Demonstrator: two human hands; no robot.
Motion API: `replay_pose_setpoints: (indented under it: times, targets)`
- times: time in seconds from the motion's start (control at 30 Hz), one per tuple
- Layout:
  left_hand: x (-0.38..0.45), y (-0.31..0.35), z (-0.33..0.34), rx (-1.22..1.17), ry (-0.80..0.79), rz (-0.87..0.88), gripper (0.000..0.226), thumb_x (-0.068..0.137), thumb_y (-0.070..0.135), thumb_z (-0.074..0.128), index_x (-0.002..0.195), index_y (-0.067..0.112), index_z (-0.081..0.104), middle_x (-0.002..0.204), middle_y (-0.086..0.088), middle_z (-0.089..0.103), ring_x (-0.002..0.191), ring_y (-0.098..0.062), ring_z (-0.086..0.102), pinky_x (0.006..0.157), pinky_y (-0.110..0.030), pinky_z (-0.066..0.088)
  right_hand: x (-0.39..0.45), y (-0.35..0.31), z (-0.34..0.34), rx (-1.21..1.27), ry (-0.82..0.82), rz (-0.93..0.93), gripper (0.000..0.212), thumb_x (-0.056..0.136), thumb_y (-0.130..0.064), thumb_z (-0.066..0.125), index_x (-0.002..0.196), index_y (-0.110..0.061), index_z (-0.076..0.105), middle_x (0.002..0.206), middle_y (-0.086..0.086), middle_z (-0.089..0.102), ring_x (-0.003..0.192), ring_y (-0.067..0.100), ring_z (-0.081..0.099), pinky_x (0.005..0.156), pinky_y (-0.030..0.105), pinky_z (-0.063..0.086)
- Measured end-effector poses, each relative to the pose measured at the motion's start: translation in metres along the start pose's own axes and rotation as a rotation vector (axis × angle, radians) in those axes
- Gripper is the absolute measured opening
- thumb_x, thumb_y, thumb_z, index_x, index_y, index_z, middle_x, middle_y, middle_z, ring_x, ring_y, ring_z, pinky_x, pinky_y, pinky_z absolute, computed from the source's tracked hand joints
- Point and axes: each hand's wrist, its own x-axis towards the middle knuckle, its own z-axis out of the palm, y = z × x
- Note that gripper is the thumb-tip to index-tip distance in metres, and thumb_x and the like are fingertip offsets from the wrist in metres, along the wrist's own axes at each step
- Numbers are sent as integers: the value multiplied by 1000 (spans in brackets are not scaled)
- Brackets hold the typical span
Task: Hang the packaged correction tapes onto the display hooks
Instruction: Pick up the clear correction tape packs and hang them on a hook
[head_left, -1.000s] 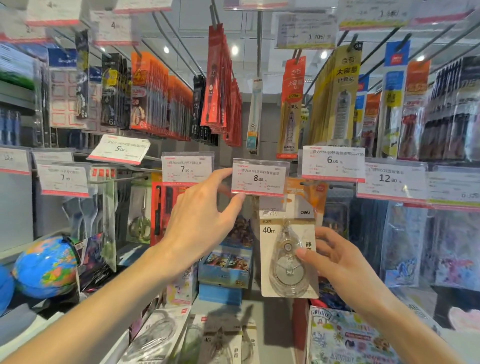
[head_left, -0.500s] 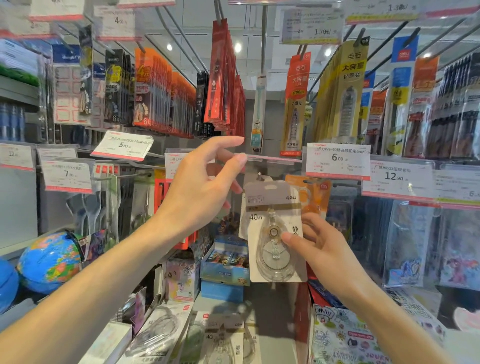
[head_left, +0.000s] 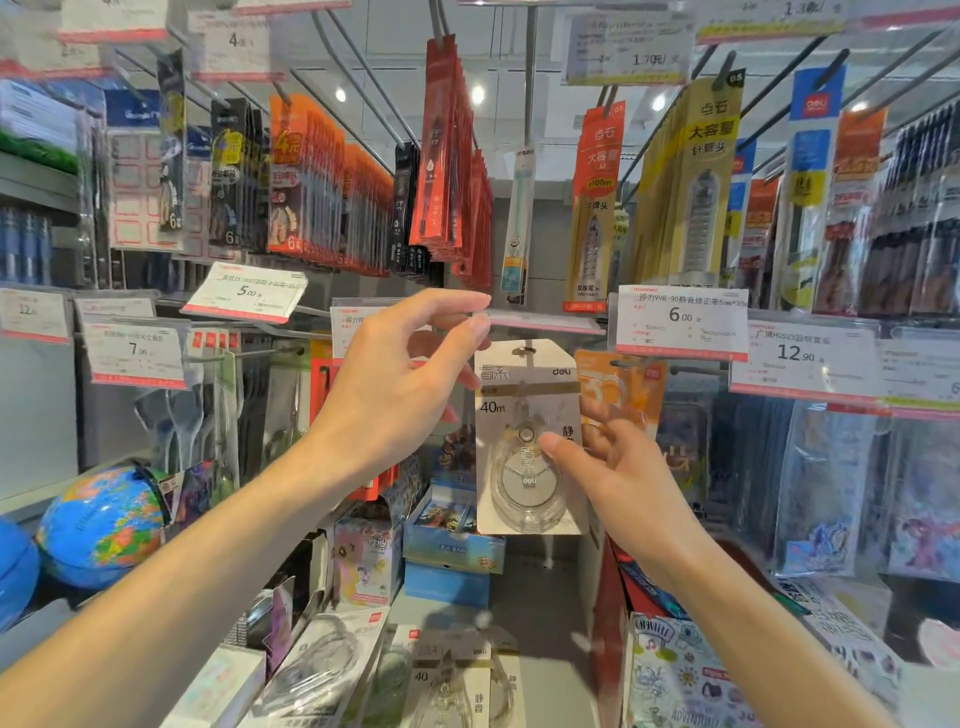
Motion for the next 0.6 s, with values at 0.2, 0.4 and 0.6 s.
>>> replay_pose_setpoints:
  times: [0.2, 0.4, 0.6]
  targets:
    - [-5, -4, 0, -20, -19, -9, 22, 99, 23, 62, 119, 26, 69, 97, 7, 75, 75, -13, 74, 45, -23, 53, 1, 7, 9, -31, 44, 14, 46, 99, -18, 65, 135, -37, 43, 114, -16, 75, 102, -4, 73, 90, 19, 59]
    - [-31, -32, 5, -82, -65, -108, 43, 97, 22, 63, 138, 31, 57, 99, 13, 75, 83, -14, 75, 51, -25, 56, 1, 17, 19, -209, 94, -71, 72, 99, -35, 64, 155, -50, 20, 142, -31, 47, 135, 2, 53, 115, 38, 44]
    - [-45, -85, 21, 140, -85, -196, 41, 97, 31, 63, 135, 41, 51, 110, 22, 67, 103, 2, 64, 80, -17, 57, 11, 23, 21, -314, 108, -27, 84, 99, -15, 57, 156, -56, 12, 143, -35, 45, 133, -1, 54, 107, 48, 53]
